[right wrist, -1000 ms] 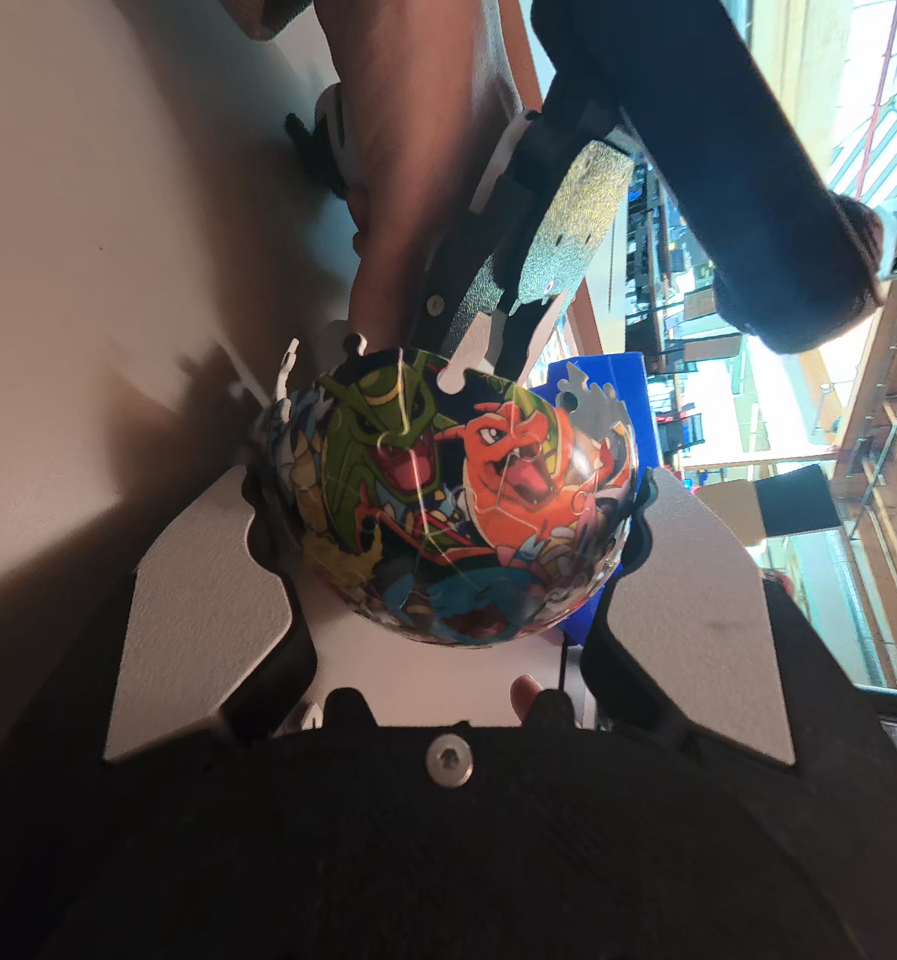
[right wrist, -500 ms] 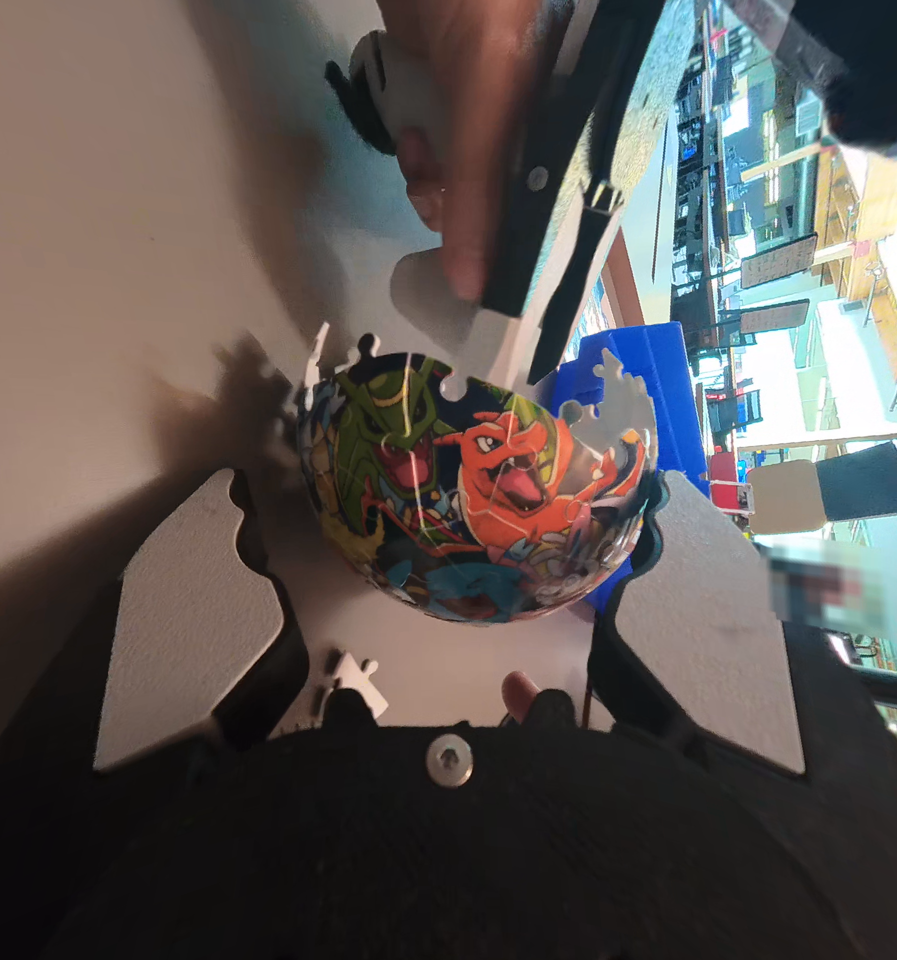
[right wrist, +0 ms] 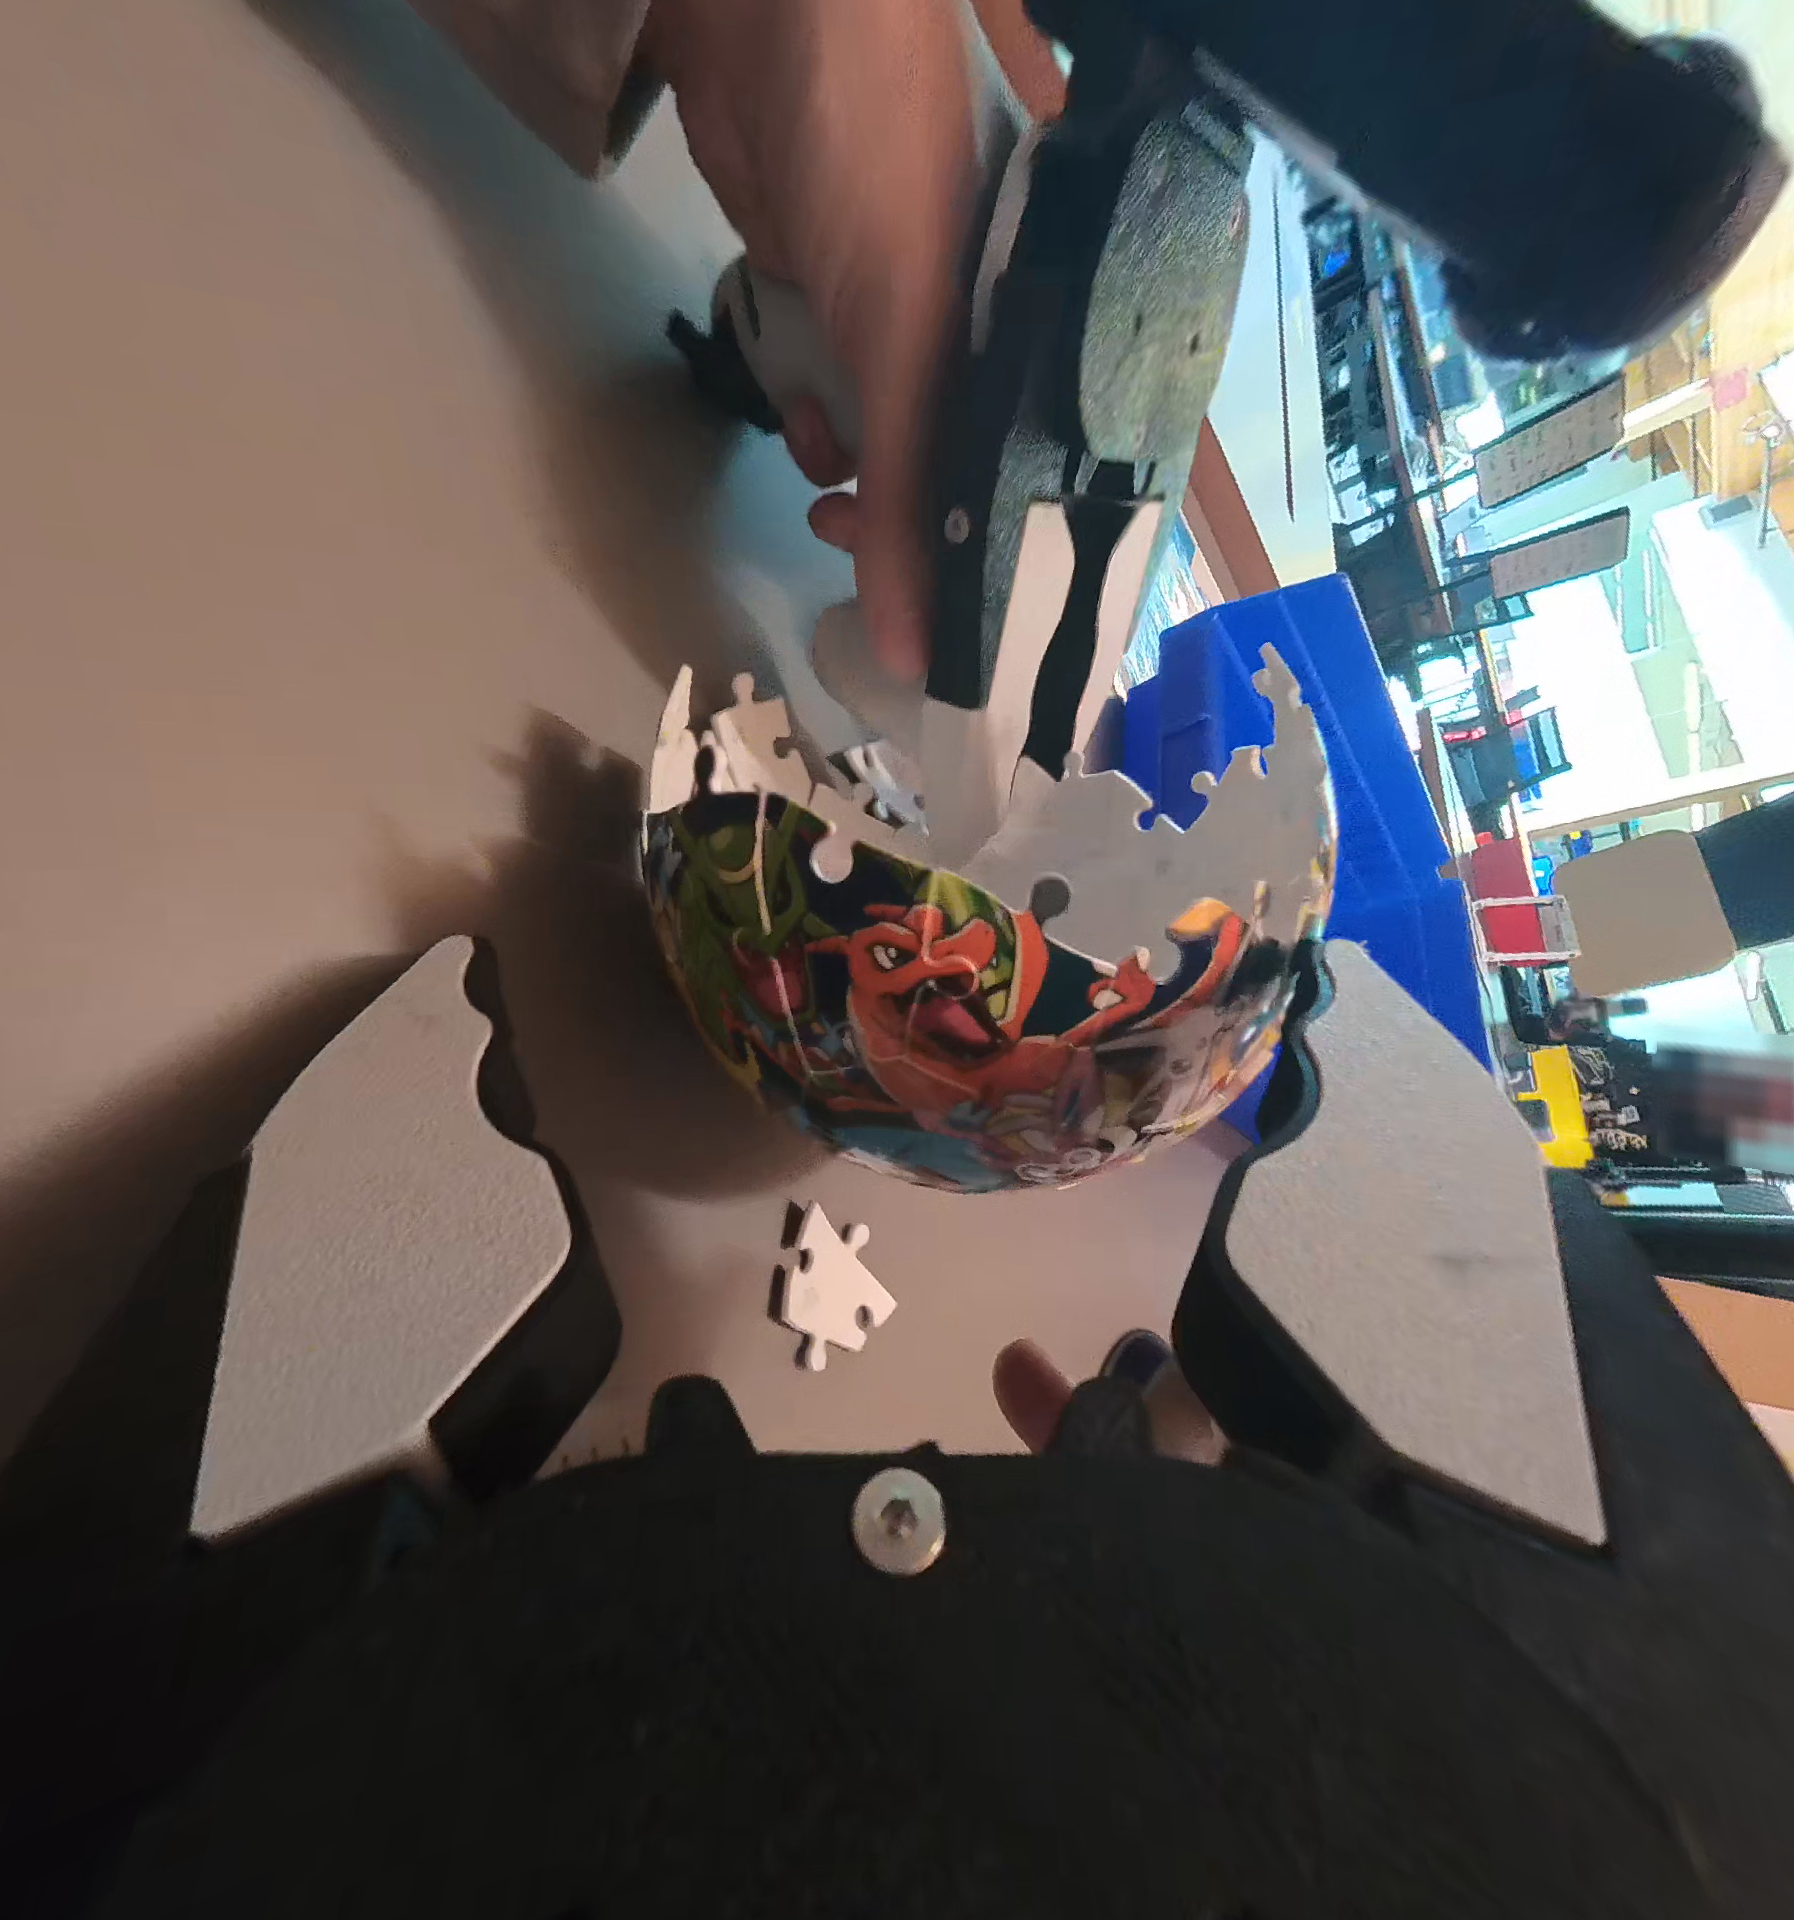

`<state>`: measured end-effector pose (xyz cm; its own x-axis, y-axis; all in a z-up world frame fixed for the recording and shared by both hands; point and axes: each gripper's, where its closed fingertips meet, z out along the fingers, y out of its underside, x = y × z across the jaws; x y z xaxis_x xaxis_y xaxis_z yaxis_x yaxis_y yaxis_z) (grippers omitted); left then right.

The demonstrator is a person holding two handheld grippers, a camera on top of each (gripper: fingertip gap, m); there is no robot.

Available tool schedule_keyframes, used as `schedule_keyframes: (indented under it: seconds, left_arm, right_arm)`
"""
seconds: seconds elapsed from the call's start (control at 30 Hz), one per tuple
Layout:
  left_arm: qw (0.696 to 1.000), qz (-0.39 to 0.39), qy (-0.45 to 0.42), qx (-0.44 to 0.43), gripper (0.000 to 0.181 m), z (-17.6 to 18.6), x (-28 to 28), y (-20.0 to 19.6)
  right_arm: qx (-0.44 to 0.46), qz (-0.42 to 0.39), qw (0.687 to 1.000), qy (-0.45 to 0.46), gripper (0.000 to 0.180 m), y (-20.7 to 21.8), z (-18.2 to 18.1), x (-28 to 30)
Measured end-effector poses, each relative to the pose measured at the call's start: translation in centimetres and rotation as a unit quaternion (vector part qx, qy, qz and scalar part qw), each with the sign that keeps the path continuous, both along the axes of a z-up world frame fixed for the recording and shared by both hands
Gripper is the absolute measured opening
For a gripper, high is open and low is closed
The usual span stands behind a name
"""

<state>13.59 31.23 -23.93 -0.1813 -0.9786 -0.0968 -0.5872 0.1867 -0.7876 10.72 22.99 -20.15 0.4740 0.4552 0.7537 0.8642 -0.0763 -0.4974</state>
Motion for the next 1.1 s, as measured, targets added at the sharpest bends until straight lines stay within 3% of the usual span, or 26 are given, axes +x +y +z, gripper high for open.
schedule_keyframes:
  seconds: [0.2,0.53,0.83,0.93,1.1]
  left_arm:
    - [0.997,-0.008,-0.035,0.061,0.025,0.8,1.3,-0.4]
    - [0.976,-0.108,-0.098,0.162,0.018,3.1,4.2,-4.6]
    - [0.965,-0.169,-0.128,0.155,0.017,3.4,5.2,-9.7]
    - [0.964,-0.182,-0.134,0.142,0.02,3.2,5.9,-11.6]
    - [0.96,-0.209,-0.122,0.138,0.028,2.1,6.7,-14.5]
  right_arm:
    - [0.02,-0.021,0.999,0.046,0.132,-1.1,0.3,0.5]
    - [0.077,-0.106,0.984,0.12,0.137,-2.5,0.2,4.5]
    - [0.117,-0.115,0.986,0.004,0.137,-6.9,0.5,4.6]
    - [0.117,-0.123,0.986,-0.005,0.136,-8.5,0.5,4.9]
    - [0.109,-0.118,0.982,-0.1,0.133,-11.0,0.5,5.1]
